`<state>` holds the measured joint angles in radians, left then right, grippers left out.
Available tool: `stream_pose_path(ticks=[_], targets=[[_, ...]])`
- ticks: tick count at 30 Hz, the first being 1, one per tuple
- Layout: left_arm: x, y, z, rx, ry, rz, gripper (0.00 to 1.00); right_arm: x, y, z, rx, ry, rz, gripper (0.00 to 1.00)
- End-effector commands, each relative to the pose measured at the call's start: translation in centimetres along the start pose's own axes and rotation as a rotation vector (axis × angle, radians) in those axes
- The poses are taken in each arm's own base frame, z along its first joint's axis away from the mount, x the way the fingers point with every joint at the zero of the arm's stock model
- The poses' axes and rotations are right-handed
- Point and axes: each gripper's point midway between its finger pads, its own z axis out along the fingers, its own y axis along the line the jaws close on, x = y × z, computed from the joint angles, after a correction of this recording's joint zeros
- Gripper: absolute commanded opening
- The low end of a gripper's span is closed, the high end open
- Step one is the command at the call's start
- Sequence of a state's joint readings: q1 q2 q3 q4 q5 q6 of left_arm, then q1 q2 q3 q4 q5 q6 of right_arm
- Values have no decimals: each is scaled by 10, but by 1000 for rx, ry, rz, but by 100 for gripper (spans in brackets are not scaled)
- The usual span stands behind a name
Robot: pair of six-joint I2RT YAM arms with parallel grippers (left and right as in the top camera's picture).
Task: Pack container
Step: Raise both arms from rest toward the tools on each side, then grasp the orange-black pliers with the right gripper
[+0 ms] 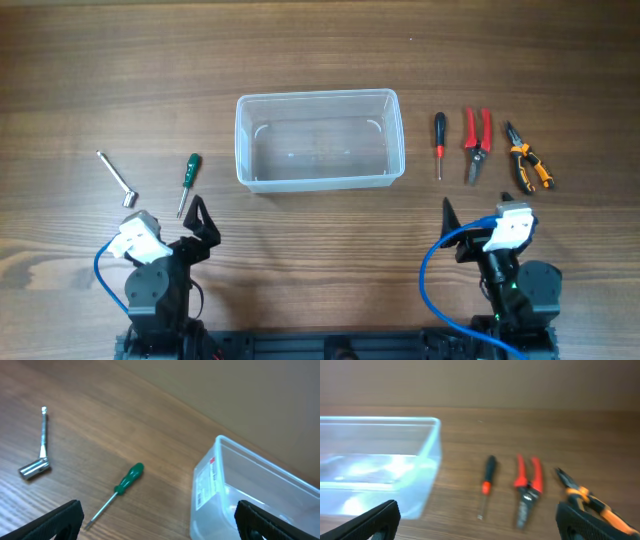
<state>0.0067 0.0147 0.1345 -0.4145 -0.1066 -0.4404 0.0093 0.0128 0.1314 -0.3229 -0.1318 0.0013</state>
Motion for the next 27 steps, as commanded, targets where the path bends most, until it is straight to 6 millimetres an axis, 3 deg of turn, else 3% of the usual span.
stream_pose_path(ticks=[1, 2, 3, 6, 12, 14, 16, 18, 19, 23, 25, 27], targets=[[-41, -24, -10, 75, -121, 15, 100, -11, 13, -1, -75, -7, 113, 100], [-67, -25, -14, 34, -185, 20, 100, -16, 8, 1, -48, 25, 118, 100], [-82, -24, -15, -13, -197, 18, 99, -20, 6, 4, -37, 55, 122, 100], [-101, -31, 0, -92, -106, 60, 100, -41, 2, 23, -26, 163, 84, 100], [-153, -63, 78, -221, 137, 222, 100, -115, -10, 105, -74, 443, -132, 100], [-168, -63, 98, -259, 181, 229, 100, -140, -12, 126, -93, 477, -151, 100], [-178, -57, 113, -298, 211, 221, 100, -162, 1, 140, -178, 447, -125, 100], [-182, -47, 122, -328, 220, 212, 100, -167, 15, 145, -239, 433, -2, 100], [-181, -41, 123, -344, 226, 207, 100, -170, 11, 148, -221, 418, -5, 100], [-184, -23, 121, -389, 234, 189, 100, -160, -54, 151, 9, 448, 100, 100], [-189, -16, 121, -405, 221, 179, 100, -133, -103, 149, 114, 522, 177, 100], [-192, -9, 120, -420, 216, 170, 100, -90, -142, 145, 176, 648, 228, 100]])
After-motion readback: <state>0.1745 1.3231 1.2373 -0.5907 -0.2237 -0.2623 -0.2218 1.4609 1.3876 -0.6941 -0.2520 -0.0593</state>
